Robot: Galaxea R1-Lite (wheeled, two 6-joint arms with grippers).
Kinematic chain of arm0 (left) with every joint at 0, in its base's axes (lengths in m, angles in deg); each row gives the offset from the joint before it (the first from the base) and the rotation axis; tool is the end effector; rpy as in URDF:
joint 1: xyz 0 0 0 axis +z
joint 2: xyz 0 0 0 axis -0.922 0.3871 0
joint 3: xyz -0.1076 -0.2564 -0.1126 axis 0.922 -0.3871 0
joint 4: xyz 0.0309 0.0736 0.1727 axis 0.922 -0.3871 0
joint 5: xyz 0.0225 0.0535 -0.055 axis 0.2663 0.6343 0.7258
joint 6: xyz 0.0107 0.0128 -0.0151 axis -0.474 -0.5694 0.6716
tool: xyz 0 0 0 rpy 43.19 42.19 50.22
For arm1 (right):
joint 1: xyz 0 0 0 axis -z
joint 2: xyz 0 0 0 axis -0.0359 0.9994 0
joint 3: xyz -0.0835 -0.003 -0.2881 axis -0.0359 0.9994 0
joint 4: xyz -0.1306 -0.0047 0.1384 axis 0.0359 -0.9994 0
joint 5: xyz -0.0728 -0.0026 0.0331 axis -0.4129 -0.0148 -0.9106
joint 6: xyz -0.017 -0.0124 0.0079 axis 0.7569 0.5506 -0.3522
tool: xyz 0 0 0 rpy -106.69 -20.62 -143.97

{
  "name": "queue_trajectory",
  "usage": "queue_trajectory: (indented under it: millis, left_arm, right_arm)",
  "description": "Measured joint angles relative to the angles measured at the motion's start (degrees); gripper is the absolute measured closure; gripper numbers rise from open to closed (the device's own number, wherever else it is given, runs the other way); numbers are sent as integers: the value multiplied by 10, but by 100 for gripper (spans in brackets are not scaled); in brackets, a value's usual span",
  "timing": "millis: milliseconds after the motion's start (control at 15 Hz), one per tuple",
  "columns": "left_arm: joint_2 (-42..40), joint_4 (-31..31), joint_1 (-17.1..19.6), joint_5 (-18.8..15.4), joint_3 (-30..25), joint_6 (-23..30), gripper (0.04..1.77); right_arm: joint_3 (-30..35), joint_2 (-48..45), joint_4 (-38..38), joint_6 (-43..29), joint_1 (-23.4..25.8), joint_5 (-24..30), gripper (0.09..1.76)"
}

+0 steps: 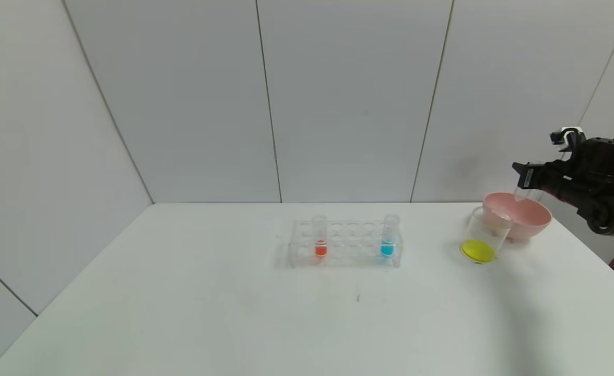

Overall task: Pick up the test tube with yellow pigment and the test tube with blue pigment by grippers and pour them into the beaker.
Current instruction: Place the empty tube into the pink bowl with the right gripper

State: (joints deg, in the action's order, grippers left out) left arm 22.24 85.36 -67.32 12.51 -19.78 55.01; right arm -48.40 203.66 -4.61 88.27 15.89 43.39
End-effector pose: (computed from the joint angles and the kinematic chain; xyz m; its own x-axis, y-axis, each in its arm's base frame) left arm -0.0226 -0.0001 0.0757 1.0000 -0.0017 -0.0022 0.0017 1.0000 -0.0037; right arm 0.4579 -0.1080 0.1517 0.9968 -0.0339 -0.0731 0.0330 0.9994 -0.0127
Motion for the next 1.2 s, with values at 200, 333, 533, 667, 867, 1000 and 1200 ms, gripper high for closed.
queue_trajectory:
  millis: [200, 333, 533, 667, 867, 1000, 1200]
  left_arm:
    - [0, 0, 0, 0, 0, 0, 5]
    - [0, 0, 0, 0, 0, 0, 5]
    - [0, 0, 0, 0, 0, 0, 5]
    - [0, 0, 0, 0, 0, 0, 5]
    - [0, 0, 0, 0, 0, 0, 5]
    - [0, 0, 0, 0, 0, 0, 5]
    - [0, 0, 0, 0, 0, 0, 5]
  right_arm:
    - [-53, 47, -18, -1, 1, -2, 125]
    - [-68, 68, -18, -1, 2, -3, 125]
    - [-84, 89, -19, -1, 3, -3, 93]
    - [-102, 100, -17, -1, 0, -15, 75]
    - [-132, 108, -19, -1, -12, -37, 55]
    - [-139, 104, -19, -2, -29, -40, 46]
    - [-136, 84, -16, -11, -68, -88, 36]
